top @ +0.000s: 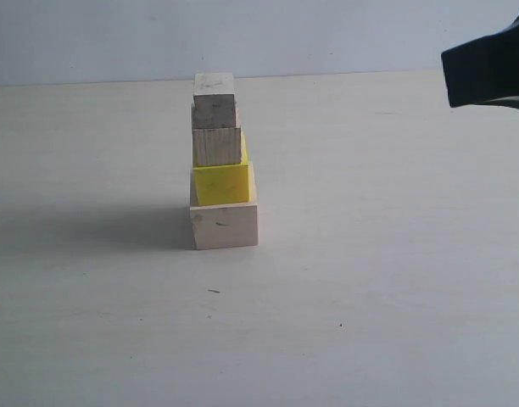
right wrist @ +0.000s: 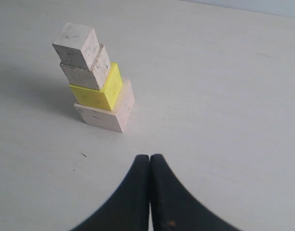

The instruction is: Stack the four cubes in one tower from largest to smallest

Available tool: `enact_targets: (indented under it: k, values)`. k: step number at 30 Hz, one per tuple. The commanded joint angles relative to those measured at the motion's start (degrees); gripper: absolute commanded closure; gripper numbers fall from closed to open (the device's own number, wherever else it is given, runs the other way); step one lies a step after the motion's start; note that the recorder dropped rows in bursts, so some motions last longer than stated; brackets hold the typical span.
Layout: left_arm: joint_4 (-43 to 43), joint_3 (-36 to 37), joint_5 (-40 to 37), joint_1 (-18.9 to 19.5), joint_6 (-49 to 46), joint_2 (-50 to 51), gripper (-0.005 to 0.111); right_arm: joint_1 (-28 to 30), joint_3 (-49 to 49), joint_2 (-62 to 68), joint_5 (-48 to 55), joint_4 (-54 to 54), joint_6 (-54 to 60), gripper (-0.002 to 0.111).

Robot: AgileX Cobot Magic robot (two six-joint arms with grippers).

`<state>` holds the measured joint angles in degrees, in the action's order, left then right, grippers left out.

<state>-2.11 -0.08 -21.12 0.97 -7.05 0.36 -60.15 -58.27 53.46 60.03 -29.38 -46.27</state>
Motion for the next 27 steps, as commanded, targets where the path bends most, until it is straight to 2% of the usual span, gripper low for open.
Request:
enact_targets:
  k: [1, 24, 27]
  values:
    - [0.0, 0.1, 0.5, -0.3, 0.0, -0.4, 0.106, -0.2, 0.2, -0.1, -0.2, -0.4, -0.3, 0.108]
    - [0.0, 0.1, 0.5, -0.3, 0.0, -0.4, 0.106, -0.1, 0.2, -0.1, -0.2, -0.6, -0.3, 0.108]
    - [0.0, 0.1, 0.5, -0.3, 0.0, -0.4, 0.106, 3.0, 0.2, -0.6, -0.8, 1.1, -0.3, 0.108]
